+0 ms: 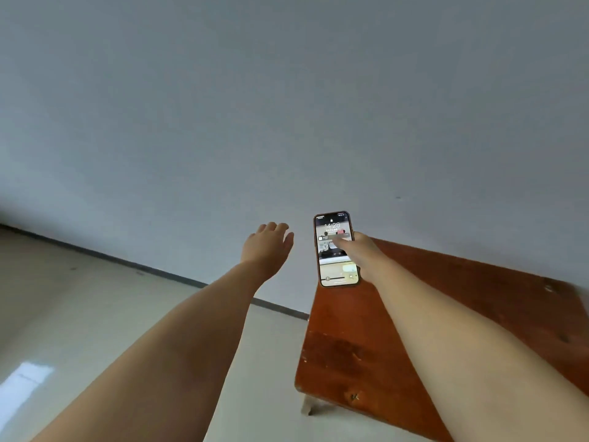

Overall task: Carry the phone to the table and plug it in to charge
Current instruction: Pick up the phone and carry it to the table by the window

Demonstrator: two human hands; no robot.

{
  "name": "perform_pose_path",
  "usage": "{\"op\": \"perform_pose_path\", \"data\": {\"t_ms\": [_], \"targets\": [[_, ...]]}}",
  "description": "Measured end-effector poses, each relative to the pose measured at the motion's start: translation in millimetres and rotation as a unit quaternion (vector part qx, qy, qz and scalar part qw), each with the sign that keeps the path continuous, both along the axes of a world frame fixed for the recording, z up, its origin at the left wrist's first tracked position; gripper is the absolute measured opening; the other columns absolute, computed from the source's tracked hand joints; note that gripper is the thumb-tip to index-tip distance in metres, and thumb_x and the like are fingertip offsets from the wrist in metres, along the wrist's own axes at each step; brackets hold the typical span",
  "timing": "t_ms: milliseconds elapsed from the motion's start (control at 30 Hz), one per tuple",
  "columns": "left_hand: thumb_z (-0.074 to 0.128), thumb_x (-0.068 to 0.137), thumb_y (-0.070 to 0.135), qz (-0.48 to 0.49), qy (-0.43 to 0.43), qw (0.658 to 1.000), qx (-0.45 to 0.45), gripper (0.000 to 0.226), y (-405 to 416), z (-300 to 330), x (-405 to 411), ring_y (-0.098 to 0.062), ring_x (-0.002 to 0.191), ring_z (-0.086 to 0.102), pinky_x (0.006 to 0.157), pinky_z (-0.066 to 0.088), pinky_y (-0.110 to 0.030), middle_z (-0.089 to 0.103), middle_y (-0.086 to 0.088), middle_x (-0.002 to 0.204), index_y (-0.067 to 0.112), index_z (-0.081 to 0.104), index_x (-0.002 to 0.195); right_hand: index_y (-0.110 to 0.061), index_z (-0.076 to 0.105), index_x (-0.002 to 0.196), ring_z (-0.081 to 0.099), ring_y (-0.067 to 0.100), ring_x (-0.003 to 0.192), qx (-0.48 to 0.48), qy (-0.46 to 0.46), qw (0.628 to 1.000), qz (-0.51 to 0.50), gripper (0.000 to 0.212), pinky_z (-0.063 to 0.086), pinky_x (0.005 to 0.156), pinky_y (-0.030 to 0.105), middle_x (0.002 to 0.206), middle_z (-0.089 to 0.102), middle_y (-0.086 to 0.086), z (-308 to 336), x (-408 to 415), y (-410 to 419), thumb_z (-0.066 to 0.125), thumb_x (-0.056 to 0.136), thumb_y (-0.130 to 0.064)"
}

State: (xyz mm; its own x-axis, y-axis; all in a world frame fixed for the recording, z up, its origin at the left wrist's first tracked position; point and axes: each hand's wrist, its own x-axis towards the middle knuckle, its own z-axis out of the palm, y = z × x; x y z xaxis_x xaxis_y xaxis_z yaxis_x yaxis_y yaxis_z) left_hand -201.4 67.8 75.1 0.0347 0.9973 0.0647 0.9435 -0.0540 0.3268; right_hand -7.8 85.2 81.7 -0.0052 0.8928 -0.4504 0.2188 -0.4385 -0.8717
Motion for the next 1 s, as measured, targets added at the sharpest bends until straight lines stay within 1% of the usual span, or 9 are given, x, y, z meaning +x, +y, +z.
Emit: {"op": "perform_pose_path", "data": {"t_ms": [133,200,300,467,533,633,767,900,1000], "targets": [[0.031,0.097,0.034,0.079,0.006,0.997,0.016,0.040,-23,14,-85,-0.028,0.116,0.051,0.089,0.043,-0.041,0.059,-0.010,0.125,0.013,0.050,0.126,-0.013,0.062,0.096,0.066,0.026,0.075,0.010,0.013,0.997,0.081,0.010,0.055,0.065,0.034,0.088,0.067,0.006,18,-85,2,0.058,0.090,-0.019],[0.030,0.097,0.034,0.111,0.012,0.994,0.014,0.041,-40,16,-124,-0.028,0.116,0.050,0.089,0.043,-0.041,0.058,-0.010,0.126,0.013,0.049,0.126,-0.014,0.061,0.090,0.066,0.027,0.075,0.016,0.012,0.994,0.112,0.005,0.055,0.066,0.036,0.088,0.066,0.007,24,-124,-2,0.057,0.091,-0.018],[0.030,0.097,0.034,0.153,0.024,0.988,0.012,0.041,-78,16,-195,-0.028,0.115,0.050,0.088,0.043,-0.040,0.058,-0.010,0.125,0.013,0.049,0.126,-0.014,0.059,0.092,0.065,0.030,0.079,0.020,0.011,0.988,0.155,0.005,0.054,0.067,0.037,0.090,0.065,0.009,28,-198,-17,0.057,0.090,-0.017],[0.033,0.097,0.033,0.207,0.047,0.977,0.003,0.038,-144,16,-318,-0.028,0.115,0.049,0.086,0.042,-0.040,0.059,-0.010,0.122,0.012,0.051,0.124,-0.015,0.059,0.083,0.063,0.025,0.068,0.018,0.023,0.976,0.218,0.010,0.052,0.062,0.032,0.081,0.064,0.006,29,-328,-51,0.053,0.091,-0.012],[0.033,0.097,0.032,0.230,0.054,0.972,0.006,0.037,-169,19,-362,-0.029,0.114,0.049,0.085,0.042,-0.040,0.059,-0.011,0.120,0.012,0.052,0.121,-0.011,0.059,0.091,0.064,0.028,0.072,0.020,0.028,0.970,0.241,0.006,0.054,0.067,0.037,0.087,0.064,0.009,30,-376,-65,0.053,0.091,-0.012],[0.034,0.096,0.030,0.280,0.055,0.958,0.008,0.034,-210,25,-428,-0.031,0.112,0.049,0.084,0.042,-0.040,0.059,-0.012,0.118,0.010,0.054,0.114,-0.005,0.059,0.108,0.063,0.033,0.086,0.012,0.036,0.959,0.282,0.019,0.053,0.082,0.048,0.099,0.064,0.015,34,-452,-89,0.054,0.091,-0.013],[0.035,0.096,0.029,0.356,0.063,0.932,0.005,0.031,-254,31,-506,-0.033,0.109,0.048,0.079,0.041,-0.038,0.059,-0.014,0.113,0.008,0.054,0.108,-0.001,0.059,0.108,0.063,0.036,0.094,0.026,0.034,0.937,0.347,0.022,0.050,0.094,0.054,0.104,0.063,0.020,42,-555,-113,0.054,0.091,-0.013],[0.035,0.095,0.027,0.407,0.062,0.911,0.005,0.029,-278,24,-565,-0.033,0.106,0.049,0.076,0.040,-0.038,0.059,-0.014,0.109,0.007,0.055,0.104,0.003,0.057,0.118,0.062,0.033,0.091,0.017,0.043,0.915,0.400,0.030,0.051,0.091,0.053,0.103,0.062,0.018,42,-643,-127,0.054,0.092,-0.012],[0.034,0.096,0.028,0.437,0.058,0.897,0.000,0.030,-284,18,-613,-0.033,0.104,0.049,0.075,0.040,-0.038,0.059,-0.014,0.109,0.007,0.054,0.104,0.000,0.059,0.112,0.062,0.032,0.090,0.013,0.047,0.897,0.439,0.024,0.051,0.089,0.052,0.102,0.061,0.017,36,-708,-128,0.053,0.091,-0.009]]}}
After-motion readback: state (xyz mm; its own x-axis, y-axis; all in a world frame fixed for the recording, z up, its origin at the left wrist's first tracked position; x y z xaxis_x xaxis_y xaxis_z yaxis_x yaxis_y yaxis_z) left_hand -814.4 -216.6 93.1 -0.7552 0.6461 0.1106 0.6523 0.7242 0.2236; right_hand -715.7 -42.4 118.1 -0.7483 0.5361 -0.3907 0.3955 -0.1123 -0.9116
